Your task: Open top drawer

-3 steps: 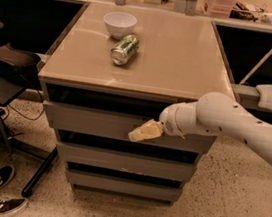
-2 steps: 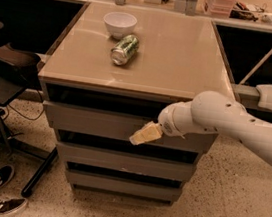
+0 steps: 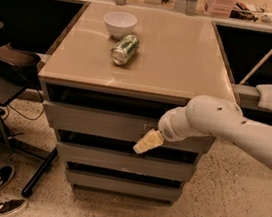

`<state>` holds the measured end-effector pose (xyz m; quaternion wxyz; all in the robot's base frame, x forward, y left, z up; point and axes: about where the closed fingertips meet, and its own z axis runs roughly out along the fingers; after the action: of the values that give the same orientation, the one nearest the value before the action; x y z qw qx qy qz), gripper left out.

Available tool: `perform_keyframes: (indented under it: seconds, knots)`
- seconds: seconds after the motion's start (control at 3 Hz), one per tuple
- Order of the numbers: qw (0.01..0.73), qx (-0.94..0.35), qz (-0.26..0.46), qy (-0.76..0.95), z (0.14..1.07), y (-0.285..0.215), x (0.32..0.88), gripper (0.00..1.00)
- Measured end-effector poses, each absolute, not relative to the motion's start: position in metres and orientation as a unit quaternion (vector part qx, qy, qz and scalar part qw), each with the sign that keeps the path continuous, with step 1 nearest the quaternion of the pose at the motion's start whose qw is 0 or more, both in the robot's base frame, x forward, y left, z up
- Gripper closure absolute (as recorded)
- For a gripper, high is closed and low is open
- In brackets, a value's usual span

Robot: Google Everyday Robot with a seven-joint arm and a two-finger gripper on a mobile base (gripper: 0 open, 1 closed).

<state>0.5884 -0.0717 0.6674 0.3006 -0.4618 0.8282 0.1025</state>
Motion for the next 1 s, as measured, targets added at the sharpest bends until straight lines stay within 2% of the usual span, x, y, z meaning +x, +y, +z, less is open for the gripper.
perform_keyframes:
  seconds: [0.33, 0.67, 1.0]
  knots:
    - [0.301, -0.462, 0.103, 0.828, 0.6674, -0.0717, 0.5884, 0.00]
    - [0.301, -0.462, 0.103, 0.828, 0.6674, -0.0717, 0.5883, 0.19]
    - [0.301, -0.462, 0.103, 0.828, 0.6674, -0.0717, 0.5883, 0.42]
